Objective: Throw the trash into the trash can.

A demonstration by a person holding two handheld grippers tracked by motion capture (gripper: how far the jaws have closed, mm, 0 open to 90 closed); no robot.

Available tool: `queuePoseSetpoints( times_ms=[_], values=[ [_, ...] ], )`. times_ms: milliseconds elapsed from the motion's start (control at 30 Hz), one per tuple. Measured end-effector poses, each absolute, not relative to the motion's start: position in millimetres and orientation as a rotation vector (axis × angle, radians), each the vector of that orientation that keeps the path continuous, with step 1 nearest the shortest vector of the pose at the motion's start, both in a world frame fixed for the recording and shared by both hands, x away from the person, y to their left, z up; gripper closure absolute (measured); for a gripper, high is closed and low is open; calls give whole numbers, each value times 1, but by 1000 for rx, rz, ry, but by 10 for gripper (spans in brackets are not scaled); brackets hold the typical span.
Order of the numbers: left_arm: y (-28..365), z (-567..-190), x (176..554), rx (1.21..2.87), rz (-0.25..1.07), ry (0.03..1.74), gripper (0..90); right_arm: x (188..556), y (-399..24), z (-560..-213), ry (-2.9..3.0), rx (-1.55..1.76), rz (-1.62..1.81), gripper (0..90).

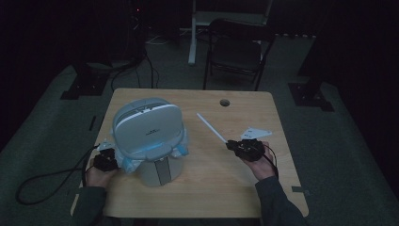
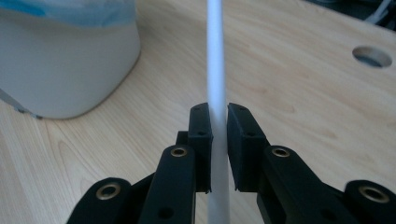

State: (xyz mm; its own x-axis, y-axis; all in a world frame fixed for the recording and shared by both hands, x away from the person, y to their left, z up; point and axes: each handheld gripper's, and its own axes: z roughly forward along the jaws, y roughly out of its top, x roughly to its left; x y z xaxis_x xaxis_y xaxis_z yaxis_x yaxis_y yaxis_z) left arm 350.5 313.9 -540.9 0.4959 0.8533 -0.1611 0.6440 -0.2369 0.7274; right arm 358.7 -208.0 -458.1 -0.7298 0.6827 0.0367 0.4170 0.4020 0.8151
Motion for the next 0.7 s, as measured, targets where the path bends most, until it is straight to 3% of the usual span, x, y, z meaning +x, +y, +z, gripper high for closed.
queuePoseSetpoints(
  times_ms=[700],
  values=[
    [314, -541, 351, 1974, 346, 1231, 603, 370, -181, -397, 2336, 745, 1345, 800]
  ],
)
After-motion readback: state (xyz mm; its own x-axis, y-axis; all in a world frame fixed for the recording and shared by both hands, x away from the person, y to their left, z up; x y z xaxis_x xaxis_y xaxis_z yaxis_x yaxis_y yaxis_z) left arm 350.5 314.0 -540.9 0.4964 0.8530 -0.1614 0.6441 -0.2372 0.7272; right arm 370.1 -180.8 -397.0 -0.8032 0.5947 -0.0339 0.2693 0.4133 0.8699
